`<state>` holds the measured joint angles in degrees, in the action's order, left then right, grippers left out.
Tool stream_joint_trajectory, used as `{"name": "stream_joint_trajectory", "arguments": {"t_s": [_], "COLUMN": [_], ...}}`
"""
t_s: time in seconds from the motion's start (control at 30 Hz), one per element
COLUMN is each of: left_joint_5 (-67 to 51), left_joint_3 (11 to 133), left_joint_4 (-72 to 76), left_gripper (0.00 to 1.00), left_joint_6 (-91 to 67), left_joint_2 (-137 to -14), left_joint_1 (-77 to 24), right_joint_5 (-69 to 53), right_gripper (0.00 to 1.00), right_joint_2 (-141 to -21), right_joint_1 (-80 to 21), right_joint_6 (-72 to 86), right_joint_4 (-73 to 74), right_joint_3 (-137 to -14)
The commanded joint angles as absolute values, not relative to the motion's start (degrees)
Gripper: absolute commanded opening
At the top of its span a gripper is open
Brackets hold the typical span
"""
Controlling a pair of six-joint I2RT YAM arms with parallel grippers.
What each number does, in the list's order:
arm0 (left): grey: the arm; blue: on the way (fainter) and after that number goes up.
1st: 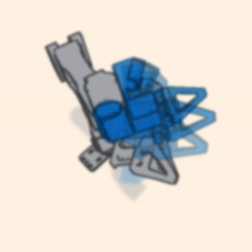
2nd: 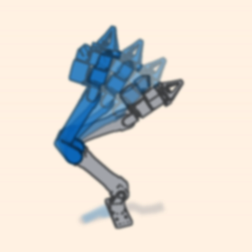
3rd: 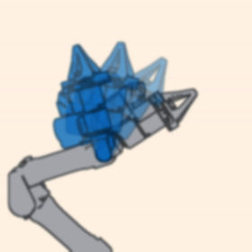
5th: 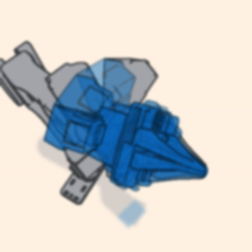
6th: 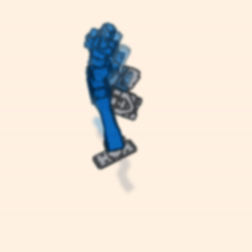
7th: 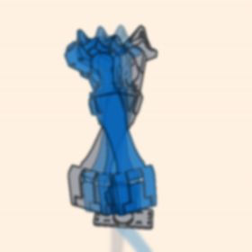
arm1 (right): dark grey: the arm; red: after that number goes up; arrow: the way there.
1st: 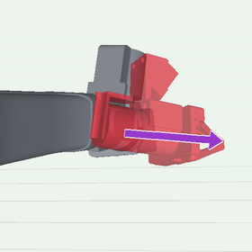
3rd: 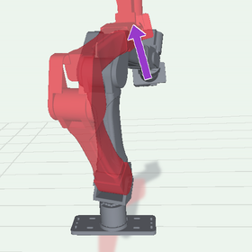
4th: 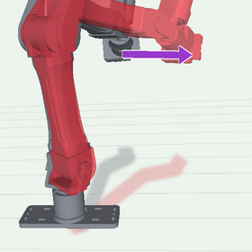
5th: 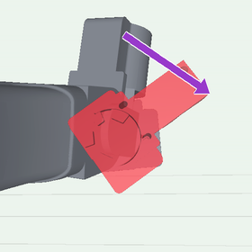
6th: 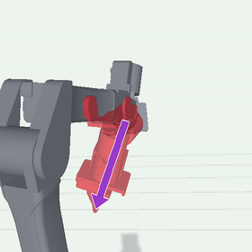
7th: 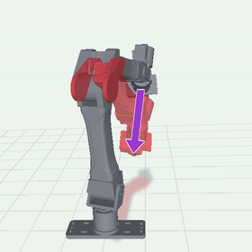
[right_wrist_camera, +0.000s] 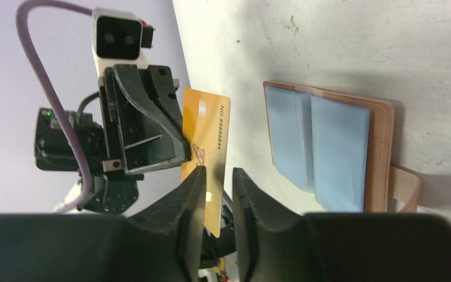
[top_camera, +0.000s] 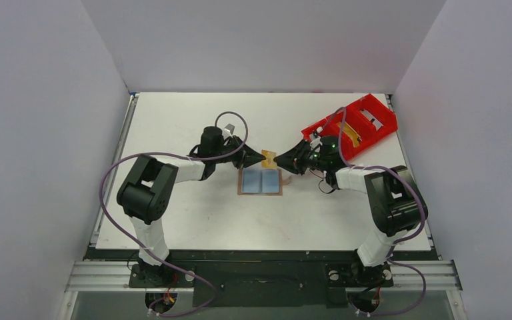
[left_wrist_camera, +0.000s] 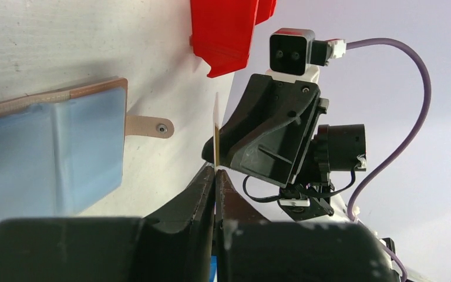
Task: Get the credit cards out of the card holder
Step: Place the credit card in the storage box.
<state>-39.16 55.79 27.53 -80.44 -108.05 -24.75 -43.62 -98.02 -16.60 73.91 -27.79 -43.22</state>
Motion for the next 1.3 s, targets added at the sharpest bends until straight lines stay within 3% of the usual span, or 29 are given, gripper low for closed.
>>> {"name": "stream_joint_trajectory", "arguments": {"t_s": [0.0,0.07,0.2,0.27,0.5,0.53,0.6,0.63,0.7,0.9,1.1,1.27], "left_joint_5": [-40.6,-40.9,-41.0,-41.1,-41.7,-41.6,-40.9,-40.0,-38.0,-31.9,-28.8,-27.6], "left_joint_3": [56.2,55.7,54.2,54.1,55.4,55.8,56.8,57.3,59.2,64.6,67.8,68.8], "left_joint_4": [31.9,34.4,41.0,41.8,36.6,33.9,27.4,24.7,16.1,-2.7,-14.9,-19.1], "left_gripper": [0.0,0.0,0.0,0.0,0.0,0.0,0.11,0.21,0.31,0.4,0.43,0.44], "left_joint_6": [-81.0,-82.5,-86.9,-87.5,-84.0,-82.2,-78.4,-76.5,-69.0,-57.0,-48.5,-43.9], "left_joint_2": [-106.4,-106.8,-107.8,-108.0,-107.3,-107.0,-105.9,-105.0,-103.6,-99.5,-96.6,-94.0], "left_joint_1": [-25.2,-25.2,-25.2,-25.1,-25.2,-25.1,-25.1,-25.1,-25.0,-23.8,-23.4,-23.2], "right_joint_5": [-45.0,-45.1,-45.2,-45.3,-45.2,-45.0,-44.4,-44.2,-43.1,-38.0,-21.0,-8.0], "right_gripper": [0.29,0.35,0.38,0.34,0.0,0.0,0.0,0.0,0.0,0.0,0.0,0.0], "right_joint_2": [-95.5,-95.6,-96.1,-96.3,-95.7,-95.5,-95.0,-94.6,-93.6,-89.9,-87.2,-87.0], "right_joint_1": [-17.9,-18.2,-18.6,-18.7,-18.8,-18.8,-18.7,-18.6,-18.6,-17.8,-14.7,-11.4], "right_joint_6": [71.8,71.8,72.8,73.9,75.6,75.5,74.0,73.2,68.6,56.9,39.1,30.2], "right_joint_4": [-29.9,-29.9,-31.3,-32.4,-34.3,-34.2,-32.5,-30.2,-25.1,-7.7,22.2,33.6], "right_joint_3": [-44.4,-44.8,-44.9,-44.6,-44.6,-44.8,-45.4,-46.0,-47.3,-53.0,-65.7,-75.3]}}
